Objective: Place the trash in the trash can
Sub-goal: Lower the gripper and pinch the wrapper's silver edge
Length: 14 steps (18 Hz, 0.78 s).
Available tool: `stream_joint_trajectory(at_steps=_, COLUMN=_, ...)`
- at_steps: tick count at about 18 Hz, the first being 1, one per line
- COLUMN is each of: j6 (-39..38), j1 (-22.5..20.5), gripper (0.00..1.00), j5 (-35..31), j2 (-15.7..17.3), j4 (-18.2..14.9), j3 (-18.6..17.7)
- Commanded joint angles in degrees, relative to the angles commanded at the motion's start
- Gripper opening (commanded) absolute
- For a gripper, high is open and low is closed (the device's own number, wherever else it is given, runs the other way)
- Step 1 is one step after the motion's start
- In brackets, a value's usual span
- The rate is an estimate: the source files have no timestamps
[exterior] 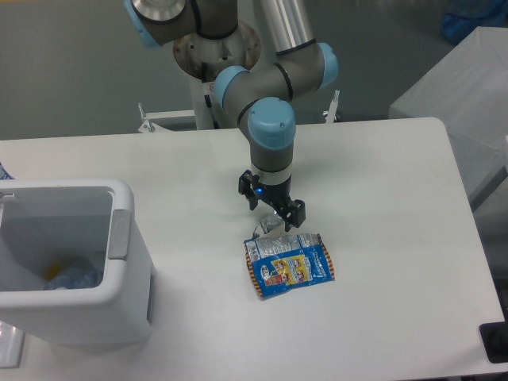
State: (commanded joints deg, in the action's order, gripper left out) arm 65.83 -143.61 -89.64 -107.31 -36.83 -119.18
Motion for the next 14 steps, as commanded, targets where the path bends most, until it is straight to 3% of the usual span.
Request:
stream_joint_trajectory(at_steps=1, j6=-0.61, j1=0.0, gripper=0.65, j5=-0.09, j2=0.0, j4=0.0, j3=0.09)
stream_joint_trajectory(at_steps=2, j6=-1.31, j1=0.0, gripper=0.55, j5=-0.09, j2=0.0, j4=0.0, j3=0.26)
stream_joint_trajectory(at_steps=7, j6=-2.98, j1=0.0, gripper=0.19, j5=-0.09, j2=0.0, j4=0.0, j3=0.53)
stream_joint_trajectory(at_steps=14, j6=-5.62, j1=0.35, gripper=0.09, j5=0.08, j2=-0.18, j4=0.0, j3=1.49)
